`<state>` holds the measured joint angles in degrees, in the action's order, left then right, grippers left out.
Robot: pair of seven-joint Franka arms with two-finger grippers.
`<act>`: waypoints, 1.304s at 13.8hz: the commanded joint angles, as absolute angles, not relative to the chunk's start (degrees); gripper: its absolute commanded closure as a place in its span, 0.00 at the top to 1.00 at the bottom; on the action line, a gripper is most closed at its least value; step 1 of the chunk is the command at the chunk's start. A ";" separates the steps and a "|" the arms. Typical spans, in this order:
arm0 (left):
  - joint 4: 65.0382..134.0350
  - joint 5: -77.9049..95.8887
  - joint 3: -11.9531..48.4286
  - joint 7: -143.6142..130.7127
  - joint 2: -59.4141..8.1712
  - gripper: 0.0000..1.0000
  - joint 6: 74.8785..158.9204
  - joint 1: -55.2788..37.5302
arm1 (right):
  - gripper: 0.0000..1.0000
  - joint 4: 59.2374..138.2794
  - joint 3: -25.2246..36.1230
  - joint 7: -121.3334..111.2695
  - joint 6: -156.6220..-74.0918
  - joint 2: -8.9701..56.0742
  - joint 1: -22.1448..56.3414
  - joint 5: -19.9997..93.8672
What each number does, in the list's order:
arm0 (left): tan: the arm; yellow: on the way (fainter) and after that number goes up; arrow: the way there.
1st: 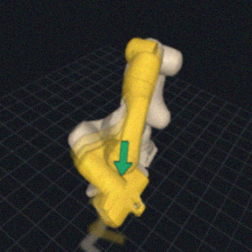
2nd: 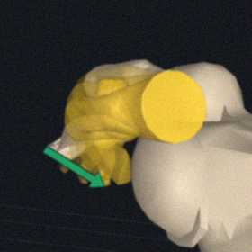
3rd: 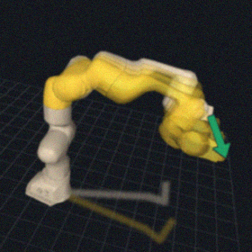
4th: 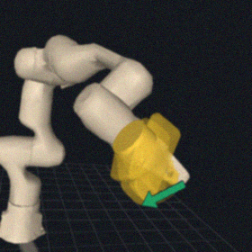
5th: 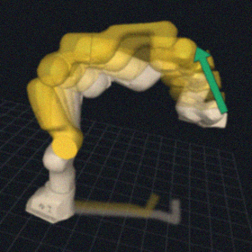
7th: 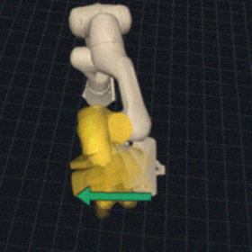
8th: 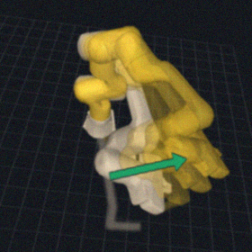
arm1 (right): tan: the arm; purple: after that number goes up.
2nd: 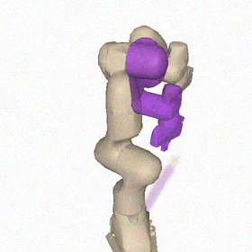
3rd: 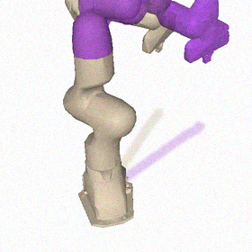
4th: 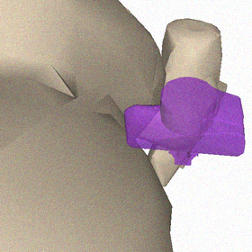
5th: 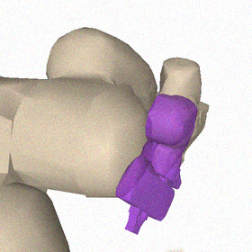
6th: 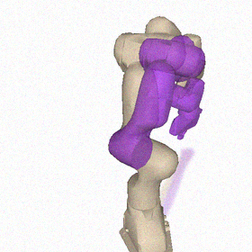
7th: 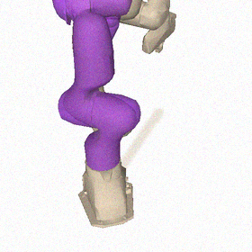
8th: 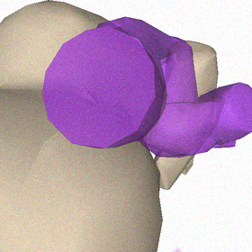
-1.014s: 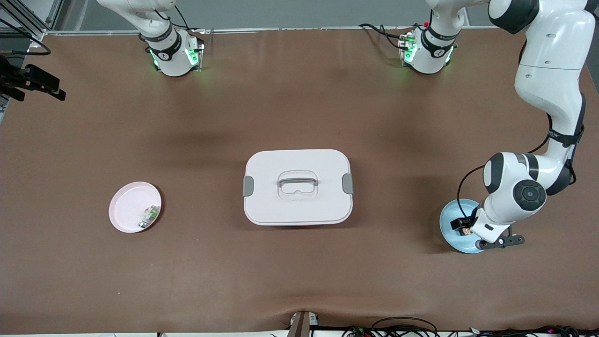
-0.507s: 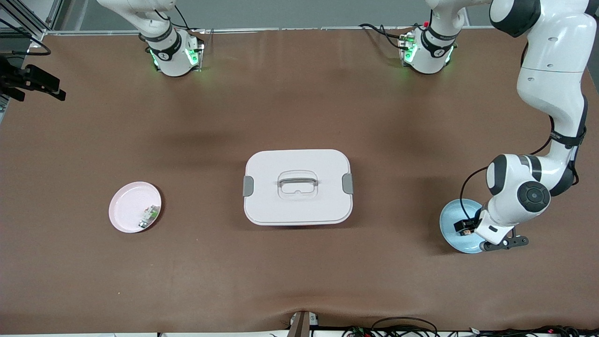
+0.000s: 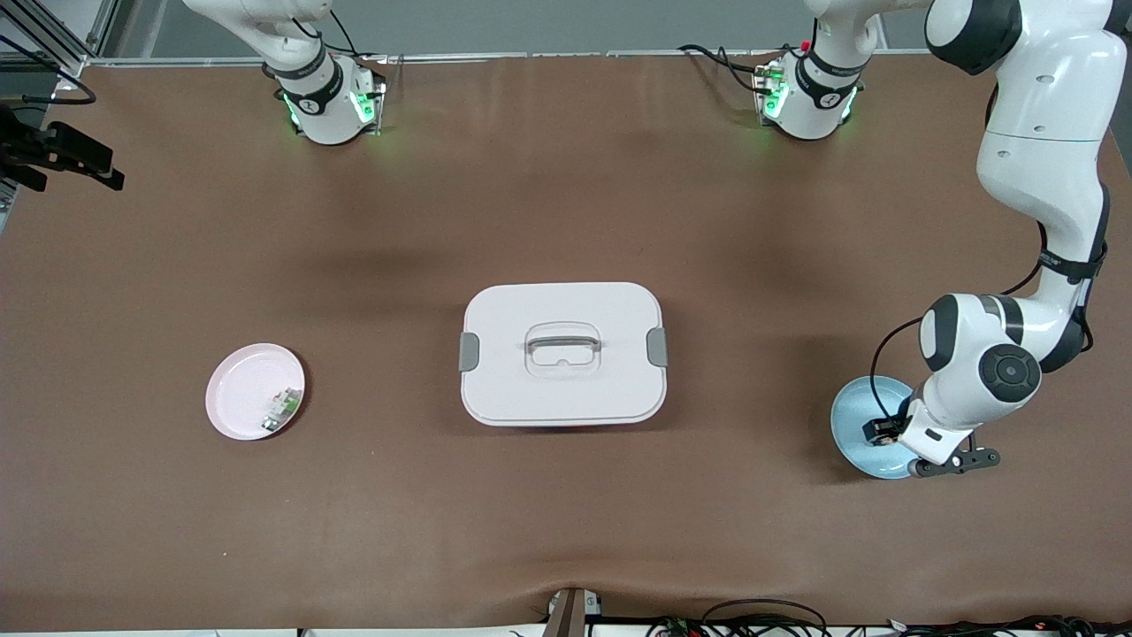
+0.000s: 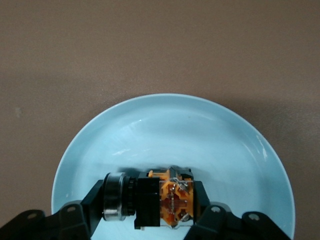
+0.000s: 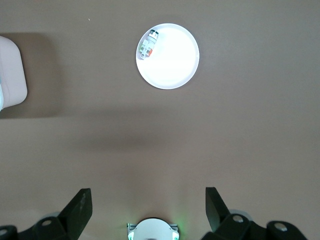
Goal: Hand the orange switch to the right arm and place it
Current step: 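Lift the orange switch and carry it over the white box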
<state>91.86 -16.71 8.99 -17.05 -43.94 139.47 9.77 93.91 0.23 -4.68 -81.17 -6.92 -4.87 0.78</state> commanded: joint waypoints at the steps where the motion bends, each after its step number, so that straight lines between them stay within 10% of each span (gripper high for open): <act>1: 91.41 -16.96 9.93 -16.79 -43.34 0.00 139.49 10.28 | 1.00 92.55 -0.53 -3.96 -80.51 -6.07 -5.71 0.35; 18: 88.78 14.85 31.80 -41.96 -26.54 0.00 120.50 10.46 | 1.00 93.16 -0.70 -3.87 -79.98 -5.54 -7.91 5.26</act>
